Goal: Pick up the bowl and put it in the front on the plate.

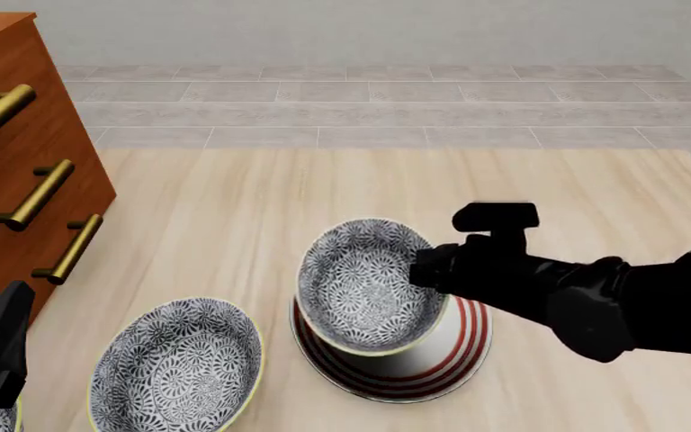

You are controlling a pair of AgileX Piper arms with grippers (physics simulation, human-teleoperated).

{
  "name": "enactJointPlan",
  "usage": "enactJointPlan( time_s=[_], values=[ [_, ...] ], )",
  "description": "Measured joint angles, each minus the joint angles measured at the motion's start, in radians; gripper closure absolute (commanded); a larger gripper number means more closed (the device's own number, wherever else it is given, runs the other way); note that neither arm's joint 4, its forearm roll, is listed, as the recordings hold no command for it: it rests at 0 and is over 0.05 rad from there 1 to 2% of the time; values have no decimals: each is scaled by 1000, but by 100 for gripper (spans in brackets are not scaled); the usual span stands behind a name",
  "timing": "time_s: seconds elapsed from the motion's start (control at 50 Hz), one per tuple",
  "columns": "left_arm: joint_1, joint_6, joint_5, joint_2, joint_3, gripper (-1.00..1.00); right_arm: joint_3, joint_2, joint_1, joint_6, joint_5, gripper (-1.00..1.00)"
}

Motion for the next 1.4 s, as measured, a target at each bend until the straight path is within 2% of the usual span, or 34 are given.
enactJointPlan(
  time_s=[0.8,0.82,1.12,1.4],
  values=[
    [0,0,0,0,0,-100,27,60,-18,5,-47,100],
    [0,0,0,0,0,-100,27,61,-18,5,-48,-100],
    [0,0,0,0,0,-100,26,47,-13,0,-38,-100],
    [0,0,0,0,0,-100,15,-24,-18,-42,0,-100]
  ],
)
